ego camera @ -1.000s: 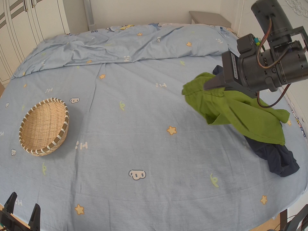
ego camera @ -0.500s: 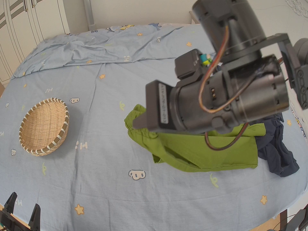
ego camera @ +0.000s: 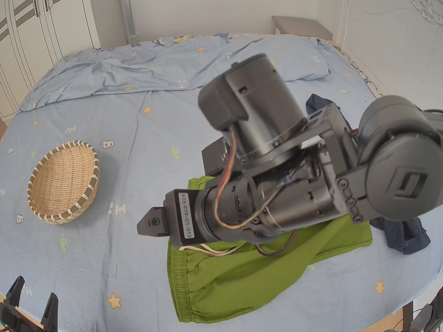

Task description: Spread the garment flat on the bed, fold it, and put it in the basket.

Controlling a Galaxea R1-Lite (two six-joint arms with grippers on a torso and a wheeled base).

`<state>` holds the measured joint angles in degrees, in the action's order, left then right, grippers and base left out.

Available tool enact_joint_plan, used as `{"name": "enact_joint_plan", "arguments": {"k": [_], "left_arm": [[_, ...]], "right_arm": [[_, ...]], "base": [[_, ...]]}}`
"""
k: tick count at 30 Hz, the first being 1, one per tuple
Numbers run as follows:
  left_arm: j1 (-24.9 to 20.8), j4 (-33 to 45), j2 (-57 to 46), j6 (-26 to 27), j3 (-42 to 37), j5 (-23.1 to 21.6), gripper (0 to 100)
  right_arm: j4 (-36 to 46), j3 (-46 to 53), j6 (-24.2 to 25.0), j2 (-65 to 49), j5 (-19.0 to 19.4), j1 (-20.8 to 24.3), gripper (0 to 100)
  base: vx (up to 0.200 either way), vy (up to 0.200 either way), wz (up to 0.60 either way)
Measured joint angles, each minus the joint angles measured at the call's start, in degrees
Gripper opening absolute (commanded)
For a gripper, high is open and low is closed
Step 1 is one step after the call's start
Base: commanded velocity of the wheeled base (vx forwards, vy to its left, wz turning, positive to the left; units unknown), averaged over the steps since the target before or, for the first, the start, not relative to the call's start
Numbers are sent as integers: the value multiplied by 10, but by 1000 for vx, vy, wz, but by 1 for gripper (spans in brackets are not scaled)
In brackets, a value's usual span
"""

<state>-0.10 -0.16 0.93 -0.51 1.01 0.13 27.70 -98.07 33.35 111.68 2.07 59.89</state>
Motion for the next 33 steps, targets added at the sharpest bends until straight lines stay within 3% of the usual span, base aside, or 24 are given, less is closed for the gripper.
{"name": "enact_joint_plan", "arguments": {"k": [11, 17, 22, 26, 33], "left_arm": [[0, 0, 0, 1, 0, 0, 100], [0, -1, 0, 6, 0, -3, 100], [0, -4, 0, 26, 0, -5, 100], [0, -10, 1, 32, 1, -6, 100], [-31, 27, 44, -49, 115, -19, 100]], "right_arm": [[-8, 75, 0, -53, 19, -29, 100], [-32, 197, -1, -185, 82, -109, 100], [-73, 326, -4, -314, 140, -221, 100], [-93, 409, -5, -395, 166, -299, 100], [-120, 474, -13, -466, 176, -345, 100]], "base": [[0, 0, 0], [0, 0, 0], [0, 0, 0], [0, 0, 0], [0, 0, 0]]}}
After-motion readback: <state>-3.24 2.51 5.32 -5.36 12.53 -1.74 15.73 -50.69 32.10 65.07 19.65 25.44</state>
